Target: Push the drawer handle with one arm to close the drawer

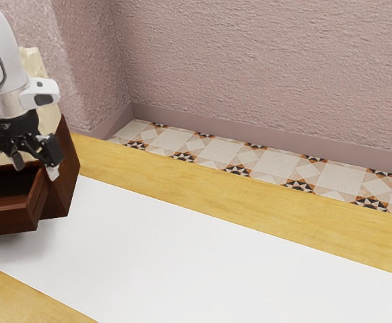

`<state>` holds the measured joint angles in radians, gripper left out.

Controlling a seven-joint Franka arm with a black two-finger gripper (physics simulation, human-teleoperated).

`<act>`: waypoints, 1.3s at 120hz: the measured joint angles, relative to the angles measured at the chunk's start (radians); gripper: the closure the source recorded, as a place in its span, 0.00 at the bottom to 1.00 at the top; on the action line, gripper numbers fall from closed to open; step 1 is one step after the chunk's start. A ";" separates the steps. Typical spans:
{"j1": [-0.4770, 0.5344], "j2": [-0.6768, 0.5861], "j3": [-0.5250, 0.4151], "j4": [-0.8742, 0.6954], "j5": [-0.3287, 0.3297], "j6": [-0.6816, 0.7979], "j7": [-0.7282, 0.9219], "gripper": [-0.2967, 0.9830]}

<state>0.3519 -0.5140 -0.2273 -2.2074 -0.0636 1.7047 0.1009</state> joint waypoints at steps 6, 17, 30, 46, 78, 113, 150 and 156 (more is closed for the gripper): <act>0.006 -0.065 0.036 -0.070 0.004 0.015 0.000 0.23; 0.002 -0.161 0.152 -0.183 0.038 0.046 0.008 0.23; 0.003 -0.190 0.272 -0.230 0.111 0.084 0.033 0.23; 0.006 -0.193 0.371 -0.251 0.214 0.113 0.075 0.23; 0.089 -0.202 0.461 -0.386 0.303 0.206 0.173 0.23; 0.091 -0.130 0.476 -0.422 0.315 0.298 0.247 0.23; 0.140 -0.061 0.485 -0.416 0.293 0.362 0.278 0.23; 0.153 -0.063 0.484 -0.419 0.287 0.364 0.274 0.23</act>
<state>0.5051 -0.5769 0.2567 -2.6260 0.2238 2.0685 0.3745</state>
